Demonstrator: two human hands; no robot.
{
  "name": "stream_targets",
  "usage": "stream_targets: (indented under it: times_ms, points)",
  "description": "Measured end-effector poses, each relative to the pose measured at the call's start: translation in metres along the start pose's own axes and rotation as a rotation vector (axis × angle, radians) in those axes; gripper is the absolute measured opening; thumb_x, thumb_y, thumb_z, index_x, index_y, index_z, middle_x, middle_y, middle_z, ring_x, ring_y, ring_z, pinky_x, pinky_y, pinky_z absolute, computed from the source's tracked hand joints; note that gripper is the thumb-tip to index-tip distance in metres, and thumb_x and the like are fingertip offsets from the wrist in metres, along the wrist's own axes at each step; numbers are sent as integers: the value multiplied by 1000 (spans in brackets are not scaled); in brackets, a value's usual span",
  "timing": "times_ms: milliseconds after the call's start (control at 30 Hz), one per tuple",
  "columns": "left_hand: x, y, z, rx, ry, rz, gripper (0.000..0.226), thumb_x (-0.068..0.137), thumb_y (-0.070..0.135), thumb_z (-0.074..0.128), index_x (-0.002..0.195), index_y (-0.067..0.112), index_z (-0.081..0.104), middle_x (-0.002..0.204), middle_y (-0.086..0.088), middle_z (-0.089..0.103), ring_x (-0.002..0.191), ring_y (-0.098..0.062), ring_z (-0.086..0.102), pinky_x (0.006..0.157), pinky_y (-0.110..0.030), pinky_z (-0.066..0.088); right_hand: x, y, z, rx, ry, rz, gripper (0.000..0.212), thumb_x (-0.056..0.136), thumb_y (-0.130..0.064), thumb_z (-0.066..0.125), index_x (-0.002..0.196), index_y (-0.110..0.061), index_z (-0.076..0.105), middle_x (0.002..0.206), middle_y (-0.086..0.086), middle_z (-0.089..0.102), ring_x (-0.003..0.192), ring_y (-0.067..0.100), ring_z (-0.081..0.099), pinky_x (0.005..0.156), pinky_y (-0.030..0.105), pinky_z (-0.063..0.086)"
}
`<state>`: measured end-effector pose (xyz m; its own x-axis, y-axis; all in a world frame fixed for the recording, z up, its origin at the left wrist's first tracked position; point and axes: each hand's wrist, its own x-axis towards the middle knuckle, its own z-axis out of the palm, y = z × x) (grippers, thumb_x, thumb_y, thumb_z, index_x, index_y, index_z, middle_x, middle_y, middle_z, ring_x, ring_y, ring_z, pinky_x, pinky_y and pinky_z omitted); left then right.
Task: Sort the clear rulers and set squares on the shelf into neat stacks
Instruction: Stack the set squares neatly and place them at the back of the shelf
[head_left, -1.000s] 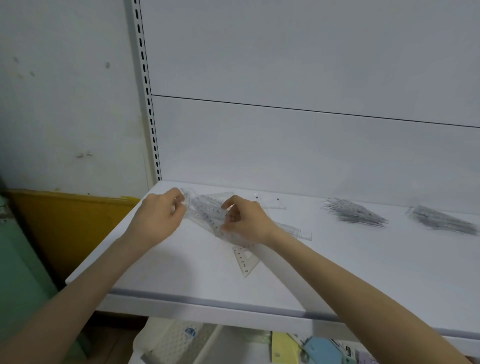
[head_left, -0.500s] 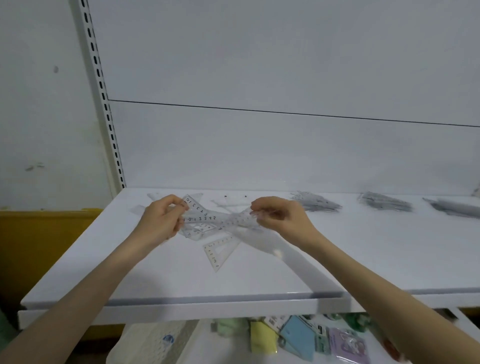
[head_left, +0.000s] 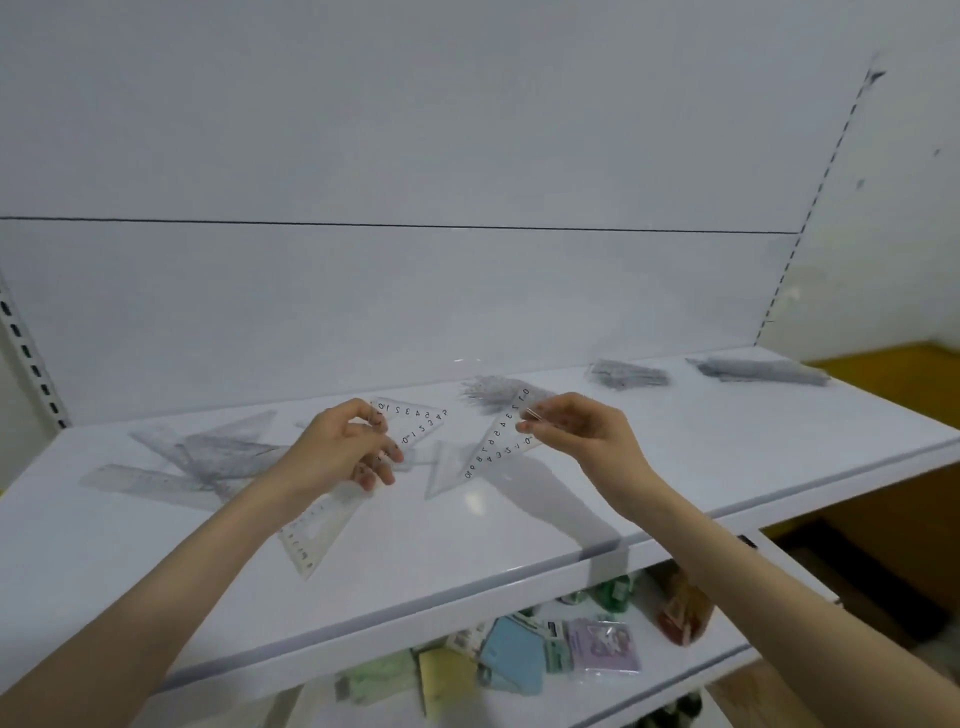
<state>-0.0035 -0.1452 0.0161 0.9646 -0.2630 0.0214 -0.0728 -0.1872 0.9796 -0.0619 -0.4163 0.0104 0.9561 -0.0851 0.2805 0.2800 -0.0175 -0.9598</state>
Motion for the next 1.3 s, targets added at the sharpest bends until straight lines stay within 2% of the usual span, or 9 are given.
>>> stream_targets:
  times_ms: [100,200,333,433,500,700,867,1067,1300]
  points:
    - [10,5,29,45,-49,27,16,87,-10,47,87,5,50,70,-14,67,48,-21,53,43,-21,37,-7,-7,-26,47,107,21,7,78,4,71,75,-1,68,88,18,72,91,27,71,84,31,53]
    - [19,10,59,71,-99,31,15,83,-6,52,92,6,53,69,-10,61,47,-16,45,43,-16,34,-12,-13,-52,105,179,44,13,77,-6,73,72,2,64,95,27,68,90,32,70,80,38,57]
    - [30,19,96,114,-168,54,32,67,4,71,96,9,58,66,0,58,48,-13,45,47,-19,37,-12,-16,-85,207,212,121,19,99,-7,45,83,0,53,99,28,69,83,41,70,73,49,59]
    - [44,23,127,169,-177,49,28,77,-4,70,100,8,59,71,-2,56,48,-11,46,47,-18,38,-8,-15,-116,197,167,199,19,103,-15,38,86,-8,40,95,26,70,53,31,64,50,36,56]
    - [54,25,148,186,-180,45,30,76,-2,72,102,8,60,73,-3,55,48,-10,47,47,-18,39,0,-12,-141,112,124,218,17,104,-19,39,89,-10,39,91,24,71,47,27,58,44,29,48]
    - [92,27,209,222,-109,21,33,75,-6,71,102,10,60,71,0,53,50,-8,45,45,-16,39,53,18,-226,-506,41,177,16,96,-24,53,85,-13,49,85,6,73,60,16,54,58,26,41]
    - [115,26,234,311,2,35,34,75,-6,70,104,6,60,66,2,50,46,-4,42,48,-11,36,127,41,-264,-860,-71,101,16,81,-10,67,89,-14,54,92,2,64,74,16,54,59,16,39]
    - [127,27,243,453,117,39,35,72,2,72,105,14,63,67,5,52,53,-7,44,48,-11,34,194,59,-259,-868,-234,16,32,70,-10,79,93,-16,57,101,6,65,82,18,59,74,25,48]
    - [142,22,256,440,113,30,46,72,10,75,110,21,51,76,1,59,61,-13,50,61,-26,42,228,80,-265,-920,-343,-14,36,73,-21,80,105,-20,62,107,-5,62,99,12,58,70,12,38]
